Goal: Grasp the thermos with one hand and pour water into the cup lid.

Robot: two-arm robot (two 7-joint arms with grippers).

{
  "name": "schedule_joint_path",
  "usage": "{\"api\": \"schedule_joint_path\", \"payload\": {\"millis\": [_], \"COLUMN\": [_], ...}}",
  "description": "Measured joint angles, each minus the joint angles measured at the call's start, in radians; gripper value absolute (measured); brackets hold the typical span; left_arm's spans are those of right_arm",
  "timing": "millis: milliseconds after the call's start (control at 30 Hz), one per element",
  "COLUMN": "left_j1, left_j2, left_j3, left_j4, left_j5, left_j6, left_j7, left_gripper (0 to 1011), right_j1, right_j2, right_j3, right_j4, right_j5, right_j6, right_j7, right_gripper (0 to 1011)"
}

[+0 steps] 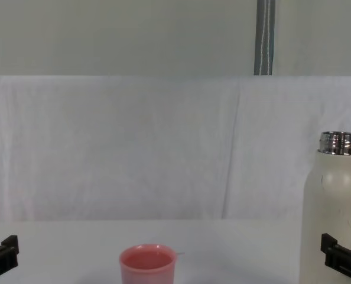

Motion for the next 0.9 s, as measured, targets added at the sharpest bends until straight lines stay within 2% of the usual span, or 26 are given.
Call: {"api": "schedule_joint_path", "payload": {"millis": [300, 900], "left_j1": [0.0, 0.0], "left_j2": [0.0, 0.0], "left_j3": [0.0, 0.0], "left_j4": [0.0, 0.0], "left_j5": [0.0, 0.0], "left_j6": [0.0, 0.0], "left_j7": [0.0, 0.0], "left_gripper": [1001, 1001], "right_j1": [-0.032, -0.038], "right_j2": [-0.002, -0.006], "right_j3": [-0.01, -0.045], "right_j4": [-0.026, -0.035], "right_j5": [-0.017, -0.036], "right_j6": [0.004, 0.002], "right_j7": [0.0, 0.012], "right_gripper": [1001, 1001]}}
